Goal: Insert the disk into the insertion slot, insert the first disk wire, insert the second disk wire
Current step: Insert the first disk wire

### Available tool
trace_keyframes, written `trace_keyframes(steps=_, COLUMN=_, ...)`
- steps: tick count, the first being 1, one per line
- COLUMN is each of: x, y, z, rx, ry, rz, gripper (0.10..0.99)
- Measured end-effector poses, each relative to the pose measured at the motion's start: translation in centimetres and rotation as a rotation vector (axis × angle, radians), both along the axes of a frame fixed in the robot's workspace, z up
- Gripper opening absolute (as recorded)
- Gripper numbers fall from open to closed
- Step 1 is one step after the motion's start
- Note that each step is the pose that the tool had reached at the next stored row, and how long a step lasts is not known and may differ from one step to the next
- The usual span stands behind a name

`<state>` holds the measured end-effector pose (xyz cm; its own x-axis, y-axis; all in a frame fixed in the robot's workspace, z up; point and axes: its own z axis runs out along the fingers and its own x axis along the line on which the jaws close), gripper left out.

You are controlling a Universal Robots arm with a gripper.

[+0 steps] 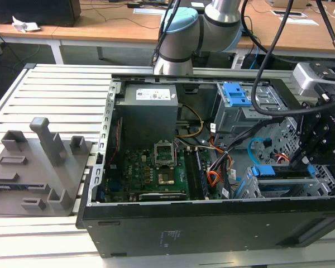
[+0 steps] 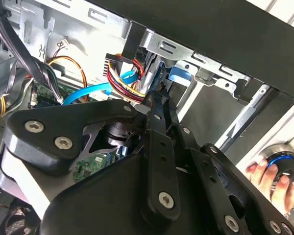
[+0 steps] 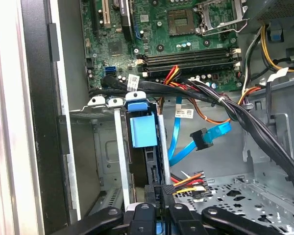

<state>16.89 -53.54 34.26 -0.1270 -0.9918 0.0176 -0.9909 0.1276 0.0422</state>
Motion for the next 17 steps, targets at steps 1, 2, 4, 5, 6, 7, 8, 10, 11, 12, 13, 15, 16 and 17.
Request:
trace_keyframes(steps=1, x=0.00, y=0.00, z=0.00, rx=0.001, ry=0.0001, rz=0.000, gripper=0.169)
trace_keyframes(steps=2, x=0.00, y=0.00, z=-0.01, rx=0.004, ry=0.0000, rz=0.000, gripper=0.169)
trace_keyframes(steps=4, x=0.01, y=0.00, z=-0.05, rx=0.010, ry=0.0000, rz=0.000, gripper=0.169)
trace_keyframes(steps=5, x=0.01, y=0.01, z=-0.09, rx=0.011, ry=0.0000, rz=0.000, gripper=0.169)
trace_keyframes(steps=6, x=0.01, y=0.00, z=-0.13, rx=0.010, ry=0.0000, rz=0.000, gripper=0.169)
trace_keyframes(steps=7, x=0.02, y=0.00, z=-0.16, rx=0.010, ry=0.0000, rz=-0.001, gripper=0.169)
trace_keyframes(steps=8, x=0.03, y=0.00, z=-0.19, rx=0.010, ry=0.0000, rz=0.000, gripper=0.169)
trace_keyframes(steps=10, x=0.05, y=0.00, z=-0.26, rx=0.010, ry=0.0001, rz=0.000, gripper=0.169)
trace_keyframes(steps=11, x=0.06, y=0.00, z=-0.26, rx=0.010, ry=0.0000, rz=0.000, gripper=0.169)
trace_keyframes(steps=12, x=0.06, y=0.00, z=-0.26, rx=0.010, ry=0.0000, rz=0.000, gripper=0.169)
trace_keyframes(steps=13, x=0.06, y=0.00, z=-0.26, rx=0.010, ry=0.0000, rz=0.000, gripper=0.169)
trace_keyframes(steps=15, x=0.06, y=-0.05, z=-0.22, rx=0.011, ry=0.0000, rz=0.000, gripper=0.169)
trace_keyframes(steps=16, x=0.07, y=-0.08, z=-0.22, rx=0.011, ry=0.0000, rz=0.000, gripper=0.169)
trace_keyframes(steps=17, x=0.07, y=-0.12, z=-0.21, rx=0.011, ry=0.0000, rz=0.000, gripper=0.169)
